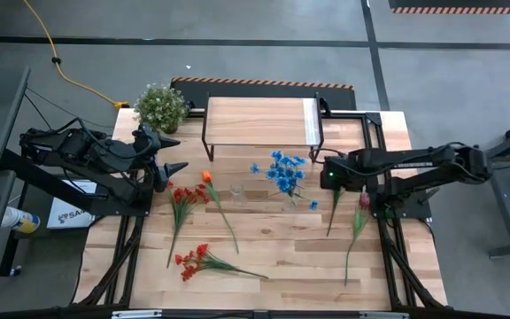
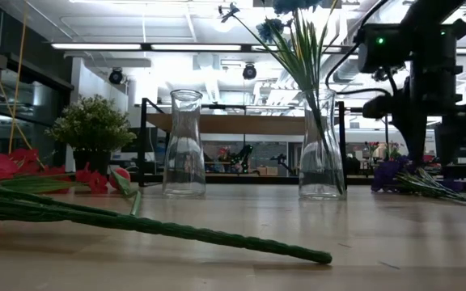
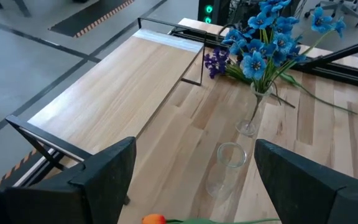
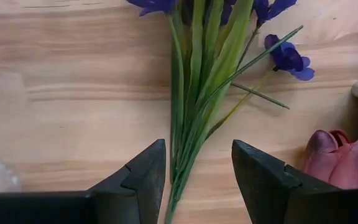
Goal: Pick and place flowers into a vace then onto a shelf
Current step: Put the violet flowers into the right transparent vase
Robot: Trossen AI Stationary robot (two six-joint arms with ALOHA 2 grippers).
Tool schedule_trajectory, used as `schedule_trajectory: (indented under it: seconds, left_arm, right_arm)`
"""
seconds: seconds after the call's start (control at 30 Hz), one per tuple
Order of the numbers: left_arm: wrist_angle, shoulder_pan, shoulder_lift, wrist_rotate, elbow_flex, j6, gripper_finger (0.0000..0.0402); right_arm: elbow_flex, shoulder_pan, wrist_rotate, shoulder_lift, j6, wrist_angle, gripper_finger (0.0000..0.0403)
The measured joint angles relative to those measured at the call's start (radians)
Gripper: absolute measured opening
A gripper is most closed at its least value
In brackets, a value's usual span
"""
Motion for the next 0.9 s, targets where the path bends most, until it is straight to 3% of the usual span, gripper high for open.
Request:
schedule_trajectory:
  seconds: [0.4,0.7,0.9]
  left_arm:
    - [0.0,0.0,0.0,0.002,0.0,0.0,0.036]
    - [0.0,0.0,0.0,0.002,0.0,0.0,0.036]
    - [0.0,0.0,0.0,0.002,0.0,0.0,0.036]
  right_arm:
    - [-0.006,0.0,-0.008,0.111,-0.019,0.067,0.0174]
    - [-0.152,0.0,-0.094,0.106,0.01,0.184,0.0174]
    - [-0.169,0.0,-0.097,0.107,0.006,0.215,0.0169]
